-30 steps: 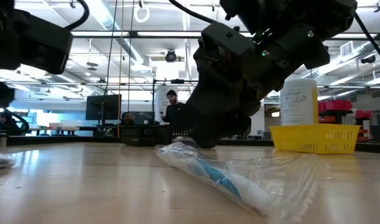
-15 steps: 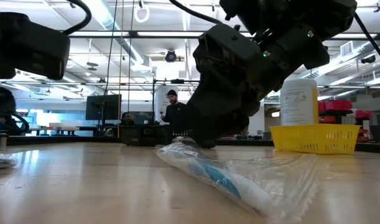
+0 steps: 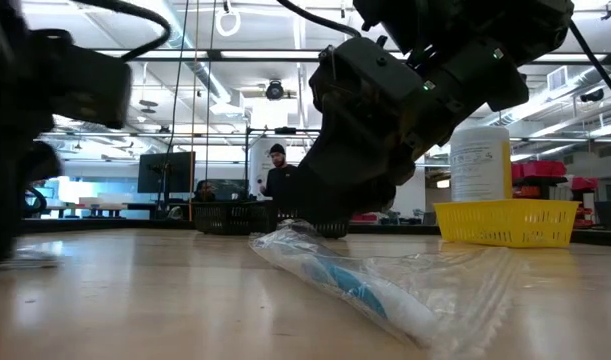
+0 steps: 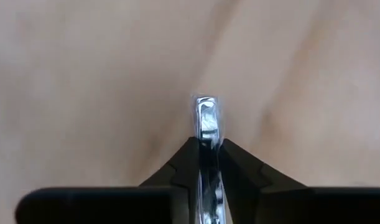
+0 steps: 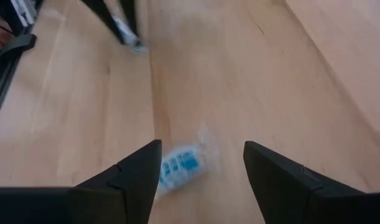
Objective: Pick & Place Travel size toiletries
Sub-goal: Put the nail cutter into the top yellow bin
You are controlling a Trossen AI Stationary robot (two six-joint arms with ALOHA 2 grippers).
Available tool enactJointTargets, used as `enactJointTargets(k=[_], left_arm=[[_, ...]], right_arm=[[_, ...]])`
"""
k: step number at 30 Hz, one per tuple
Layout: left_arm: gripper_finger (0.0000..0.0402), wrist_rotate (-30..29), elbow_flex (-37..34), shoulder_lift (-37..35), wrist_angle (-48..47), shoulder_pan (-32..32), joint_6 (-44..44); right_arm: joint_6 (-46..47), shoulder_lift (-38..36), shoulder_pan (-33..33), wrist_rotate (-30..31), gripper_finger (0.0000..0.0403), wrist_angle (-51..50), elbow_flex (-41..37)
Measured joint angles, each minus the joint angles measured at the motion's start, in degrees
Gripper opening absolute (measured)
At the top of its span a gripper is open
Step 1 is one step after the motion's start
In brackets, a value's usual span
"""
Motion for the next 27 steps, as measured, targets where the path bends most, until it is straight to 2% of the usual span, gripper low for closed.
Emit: enactJointTargets(k=[3,11,15,20,24,27], left_arm=[[0.0069,-2.4,0.1,-0.2,-0.1,1.4,3.6],[0.0067,-8.3,4.2,0.1,0.5,5.3,18.8],[0.0063,-10.4,5.7,0.1,1.2,7.8,23.9],[0.0064,-10.4,6.1,0.0,4.9,10.8,30.0],[0.0064,-10.5,6.2,0.0,8.3,12.8,34.5],[0.0063,-10.3,6.2,-0.1,10.6,14.2,36.9]], right_arm=[[-2.8,0.0,0.0,0.0,0.0233,1.9,0.0],[-23.6,-0.1,-0.3,0.0,0.0222,9.6,0.0],[-25.4,-0.1,-1.5,0.0,0.0223,8.3,0.0],[-24.6,-0.1,-3.2,-0.1,0.0243,8.6,0.0],[-25.3,-0.1,-4.7,-4.4,0.0260,7.8,0.0],[-29.3,-0.1,-4.9,-4.9,0.0263,7.3,0.0]])
